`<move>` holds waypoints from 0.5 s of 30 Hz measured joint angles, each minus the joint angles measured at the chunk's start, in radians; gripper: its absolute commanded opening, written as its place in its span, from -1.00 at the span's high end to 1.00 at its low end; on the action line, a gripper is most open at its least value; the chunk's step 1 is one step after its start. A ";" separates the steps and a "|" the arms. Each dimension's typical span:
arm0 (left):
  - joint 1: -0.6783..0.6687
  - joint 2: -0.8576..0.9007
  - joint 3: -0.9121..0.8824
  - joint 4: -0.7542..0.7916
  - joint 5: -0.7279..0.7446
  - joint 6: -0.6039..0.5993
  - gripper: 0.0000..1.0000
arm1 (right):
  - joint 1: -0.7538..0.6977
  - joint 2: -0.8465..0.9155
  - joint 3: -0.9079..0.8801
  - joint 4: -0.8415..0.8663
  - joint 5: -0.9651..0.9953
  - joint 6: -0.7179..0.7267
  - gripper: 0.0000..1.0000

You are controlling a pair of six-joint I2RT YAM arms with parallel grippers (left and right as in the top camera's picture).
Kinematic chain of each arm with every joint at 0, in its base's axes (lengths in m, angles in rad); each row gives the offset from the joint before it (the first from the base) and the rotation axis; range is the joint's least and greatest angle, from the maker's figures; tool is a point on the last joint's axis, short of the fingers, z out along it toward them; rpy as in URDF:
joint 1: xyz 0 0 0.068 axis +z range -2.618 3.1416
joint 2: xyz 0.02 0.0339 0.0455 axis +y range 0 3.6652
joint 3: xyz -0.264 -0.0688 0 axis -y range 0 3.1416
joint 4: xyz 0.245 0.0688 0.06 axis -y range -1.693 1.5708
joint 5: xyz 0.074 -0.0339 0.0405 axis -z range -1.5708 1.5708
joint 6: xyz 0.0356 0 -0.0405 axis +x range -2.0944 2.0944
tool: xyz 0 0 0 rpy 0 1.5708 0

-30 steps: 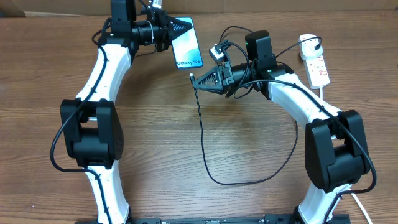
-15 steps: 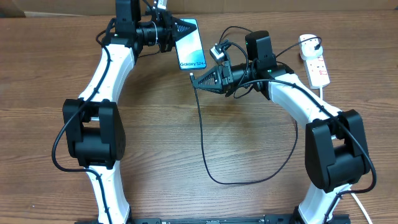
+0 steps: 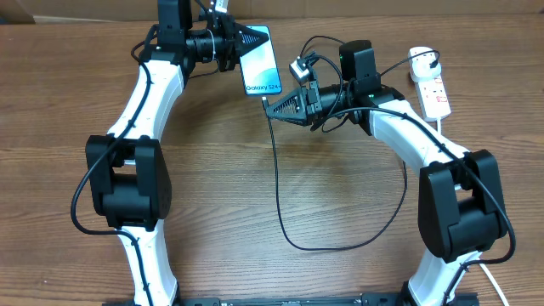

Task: Plug charger to phone and switch on socket
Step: 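Push the USB-C connector into the phone's port with the right gripper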

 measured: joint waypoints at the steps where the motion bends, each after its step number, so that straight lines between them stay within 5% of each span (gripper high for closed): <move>1: 0.000 0.000 0.000 0.000 0.002 0.000 0.92 | 0.000 0.000 0.000 0.002 -0.001 0.000 0.93; 15: 0.000 0.000 0.000 0.000 0.017 0.000 0.91 | -0.015 0.000 0.000 0.002 -0.001 0.000 0.92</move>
